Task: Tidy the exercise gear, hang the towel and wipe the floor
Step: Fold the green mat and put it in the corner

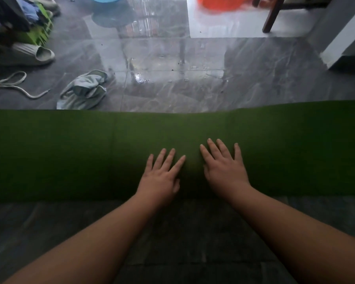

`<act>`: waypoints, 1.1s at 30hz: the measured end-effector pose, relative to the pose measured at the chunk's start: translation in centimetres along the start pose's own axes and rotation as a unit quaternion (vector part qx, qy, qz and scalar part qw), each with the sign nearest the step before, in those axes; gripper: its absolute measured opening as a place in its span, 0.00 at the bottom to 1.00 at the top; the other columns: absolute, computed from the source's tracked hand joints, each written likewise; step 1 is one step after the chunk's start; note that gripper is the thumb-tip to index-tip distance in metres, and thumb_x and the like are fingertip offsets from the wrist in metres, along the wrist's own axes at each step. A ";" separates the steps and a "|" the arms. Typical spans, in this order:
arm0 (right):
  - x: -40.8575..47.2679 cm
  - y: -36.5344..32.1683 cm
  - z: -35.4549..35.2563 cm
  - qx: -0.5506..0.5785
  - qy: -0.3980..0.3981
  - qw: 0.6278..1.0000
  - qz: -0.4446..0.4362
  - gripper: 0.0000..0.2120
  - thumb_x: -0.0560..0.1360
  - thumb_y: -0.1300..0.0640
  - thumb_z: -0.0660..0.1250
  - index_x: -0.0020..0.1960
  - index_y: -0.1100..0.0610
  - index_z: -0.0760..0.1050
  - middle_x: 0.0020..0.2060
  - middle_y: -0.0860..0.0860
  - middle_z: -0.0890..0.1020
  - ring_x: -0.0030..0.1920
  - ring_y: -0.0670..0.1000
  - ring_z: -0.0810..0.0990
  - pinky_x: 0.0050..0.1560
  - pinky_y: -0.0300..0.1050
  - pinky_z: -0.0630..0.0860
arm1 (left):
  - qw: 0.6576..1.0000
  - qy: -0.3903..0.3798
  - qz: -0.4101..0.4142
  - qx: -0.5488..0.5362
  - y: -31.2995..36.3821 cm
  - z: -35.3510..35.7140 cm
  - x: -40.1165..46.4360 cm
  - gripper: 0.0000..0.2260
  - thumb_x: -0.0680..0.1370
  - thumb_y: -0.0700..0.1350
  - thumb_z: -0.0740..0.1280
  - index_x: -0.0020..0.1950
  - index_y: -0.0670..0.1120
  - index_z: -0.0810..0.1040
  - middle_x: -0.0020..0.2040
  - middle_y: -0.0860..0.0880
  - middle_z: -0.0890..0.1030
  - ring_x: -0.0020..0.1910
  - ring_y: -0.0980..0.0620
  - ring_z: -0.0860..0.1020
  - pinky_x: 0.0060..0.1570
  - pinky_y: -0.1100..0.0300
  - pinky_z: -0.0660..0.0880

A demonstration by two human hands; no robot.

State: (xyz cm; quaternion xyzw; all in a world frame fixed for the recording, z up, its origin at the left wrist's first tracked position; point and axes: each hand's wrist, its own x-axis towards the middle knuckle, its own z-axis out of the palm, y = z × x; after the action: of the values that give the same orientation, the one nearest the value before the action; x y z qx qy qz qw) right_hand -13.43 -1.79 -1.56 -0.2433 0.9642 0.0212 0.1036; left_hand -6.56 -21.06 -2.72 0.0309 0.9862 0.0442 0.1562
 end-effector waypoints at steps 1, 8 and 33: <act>0.1 0.2 0.6 0.007 -0.013 1.000 0.001 0.28 0.82 0.46 0.47 0.80 0.46 0.43 0.81 0.49 0.45 0.80 0.53 0.41 0.75 0.67 0.40 | 1.000 -0.018 -0.015 -0.003 -0.2 0.7 0.1 0.31 0.81 0.56 0.53 0.78 0.60 0.37 0.81 0.50 0.39 0.79 0.46 0.36 0.76 0.40 0.39; -1.1 1.8 6.1 0.040 -0.129 0.991 0.013 0.34 0.81 0.51 0.53 0.80 0.47 0.39 0.80 0.48 0.40 0.79 0.54 0.37 0.77 0.62 0.43 | 0.992 -0.105 -0.066 -0.027 -1.7 4.8 0.6 0.31 0.82 0.54 0.54 0.79 0.60 0.38 0.81 0.49 0.39 0.79 0.44 0.39 0.76 0.39 0.44; -3.0 2.0 5.1 0.022 -0.178 0.983 -0.030 0.45 0.75 0.73 0.53 0.79 0.40 0.37 0.80 0.57 0.46 0.79 0.65 0.46 0.74 0.72 0.50 | 0.998 -0.067 -0.005 0.000 -4.0 5.4 -2.2 0.50 0.75 0.31 0.58 0.68 0.69 0.24 0.79 0.52 0.33 0.77 0.44 0.31 0.69 0.25 0.40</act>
State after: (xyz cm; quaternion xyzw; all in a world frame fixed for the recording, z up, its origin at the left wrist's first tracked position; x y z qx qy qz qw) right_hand -10.83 1.78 -5.93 -0.2618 0.9230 0.0400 0.2793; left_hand -2.96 -24.79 -7.50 0.0288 0.9737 0.0417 0.2222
